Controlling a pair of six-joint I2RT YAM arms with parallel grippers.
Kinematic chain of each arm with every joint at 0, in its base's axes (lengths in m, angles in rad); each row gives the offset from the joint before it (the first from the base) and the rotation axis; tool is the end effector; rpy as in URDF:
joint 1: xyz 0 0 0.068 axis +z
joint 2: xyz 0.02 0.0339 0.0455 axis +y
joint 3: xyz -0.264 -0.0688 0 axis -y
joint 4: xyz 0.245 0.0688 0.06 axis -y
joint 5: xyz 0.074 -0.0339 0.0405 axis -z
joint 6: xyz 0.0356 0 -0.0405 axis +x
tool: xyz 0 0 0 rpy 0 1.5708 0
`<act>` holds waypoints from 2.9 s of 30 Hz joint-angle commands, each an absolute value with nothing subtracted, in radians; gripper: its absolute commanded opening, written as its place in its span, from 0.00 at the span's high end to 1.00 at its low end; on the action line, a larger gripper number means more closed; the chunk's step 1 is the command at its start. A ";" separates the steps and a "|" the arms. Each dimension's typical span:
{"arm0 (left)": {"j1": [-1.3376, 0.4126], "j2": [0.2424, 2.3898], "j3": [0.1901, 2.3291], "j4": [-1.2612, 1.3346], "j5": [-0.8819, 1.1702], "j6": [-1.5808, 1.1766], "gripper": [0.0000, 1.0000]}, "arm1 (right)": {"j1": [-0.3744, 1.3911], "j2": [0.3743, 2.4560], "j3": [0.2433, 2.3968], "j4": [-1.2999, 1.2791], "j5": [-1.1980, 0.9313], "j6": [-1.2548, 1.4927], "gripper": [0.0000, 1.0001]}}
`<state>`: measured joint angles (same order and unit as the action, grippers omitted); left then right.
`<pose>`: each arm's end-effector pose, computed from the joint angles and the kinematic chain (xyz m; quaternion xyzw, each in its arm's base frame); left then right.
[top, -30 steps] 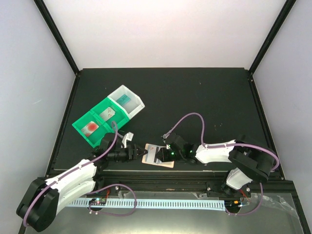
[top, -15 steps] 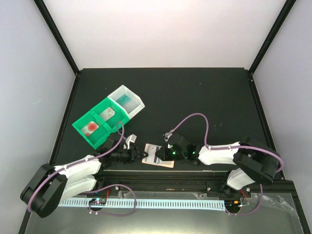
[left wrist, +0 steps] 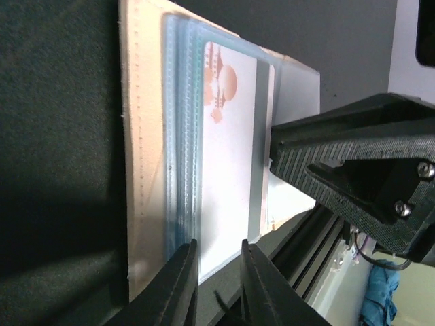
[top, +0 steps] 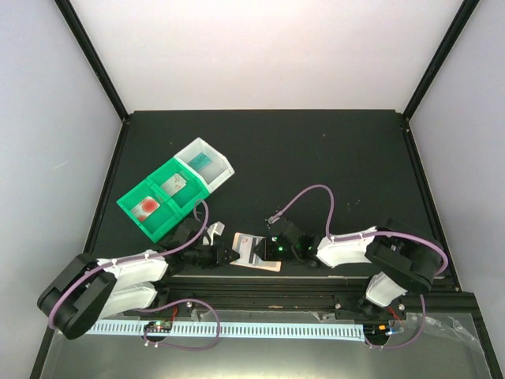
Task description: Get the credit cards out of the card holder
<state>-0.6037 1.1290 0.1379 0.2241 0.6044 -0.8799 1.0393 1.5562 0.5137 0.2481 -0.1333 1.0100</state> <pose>0.1251 -0.1108 0.1084 -0.0056 0.8863 -0.4542 0.0903 0.1318 0.2335 0.1181 -0.0387 0.9231 0.3548 0.1435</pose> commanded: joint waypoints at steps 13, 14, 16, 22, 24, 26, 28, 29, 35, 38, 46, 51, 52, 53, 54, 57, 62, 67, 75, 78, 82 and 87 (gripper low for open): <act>-0.698 1.090 0.097 0.291 0.532 -0.953 0.90 | 1.045 1.585 0.480 0.414 -0.191 0.984 0.99; -0.698 1.084 0.099 0.276 0.524 -0.952 0.90 | 1.045 1.581 0.475 0.413 -0.190 0.988 0.99; -0.698 1.065 0.101 0.249 0.502 -0.947 0.90 | 1.044 1.566 0.468 0.401 -0.177 0.990 0.99; -0.698 1.022 0.127 0.117 0.397 -0.901 0.90 | 1.028 1.546 0.435 0.400 -0.173 0.966 0.99; -0.698 1.019 0.122 0.106 0.374 -0.894 0.90 | 1.017 1.552 0.420 0.435 -0.202 0.963 0.99; -0.697 1.020 0.115 0.106 0.367 -0.891 0.90 | 1.010 1.555 0.404 0.477 -0.230 0.965 0.97; -0.697 1.019 0.111 0.111 0.368 -0.888 0.90 | 1.007 1.557 0.395 0.504 -0.255 0.968 0.96; -0.698 1.017 0.112 0.107 0.366 -0.887 0.91 | 1.008 1.559 0.394 0.513 -0.265 0.970 0.96; -0.698 0.984 0.124 0.061 0.337 -0.884 0.91 | 0.988 1.564 0.334 0.633 -0.321 1.005 0.99; -0.698 0.971 0.124 0.048 0.320 -0.886 0.91 | 0.978 1.556 0.311 0.671 -0.321 1.018 0.99; -0.698 0.936 0.129 0.021 0.333 -0.914 0.91 | 0.974 1.539 0.299 0.666 -0.288 1.044 0.98; -0.698 0.861 0.135 0.044 0.386 -0.932 0.89 | 0.974 1.538 0.307 0.641 -0.289 1.042 0.83; -0.698 0.851 0.136 0.056 0.395 -0.938 0.88 | 0.974 1.541 0.311 0.636 -0.291 1.042 0.82; -0.699 0.843 0.135 0.071 0.402 -0.945 0.87 | 0.975 1.545 0.313 0.632 -0.294 1.043 0.82; -0.698 0.840 0.135 0.086 0.407 -0.950 0.87 | 0.975 1.551 0.313 0.633 -0.298 1.044 0.82; -0.699 0.857 0.129 0.139 0.416 -0.956 0.86 | 0.976 1.562 0.313 0.630 -0.311 1.042 0.82; -0.700 0.946 0.110 0.233 0.441 -0.972 0.87 | 0.976 1.570 0.320 0.634 -0.325 1.040 0.81; -0.701 1.021 0.110 0.258 0.460 -0.953 0.88 | 0.976 1.590 0.357 0.631 -0.325 1.037 0.80; -0.708 1.011 0.100 0.201 0.406 -0.939 0.90 | 0.976 1.612 0.364 0.648 -0.308 1.059 0.82; -0.708 0.990 0.092 0.180 0.391 -0.935 0.91 | 0.976 1.626 0.370 0.646 -0.302 1.058 0.85; -0.708 0.981 0.083 0.174 0.381 -0.933 0.92 | 0.976 1.658 0.381 0.666 -0.314 1.068 0.88; -0.708 0.997 0.076 0.184 0.377 -0.936 0.93 | 0.976 1.677 0.385 0.676 -0.315 1.067 0.92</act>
<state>-0.7021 0.9901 0.0837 0.1810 0.3962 -0.9504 0.9794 1.6524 0.3698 0.6559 -0.3241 1.0660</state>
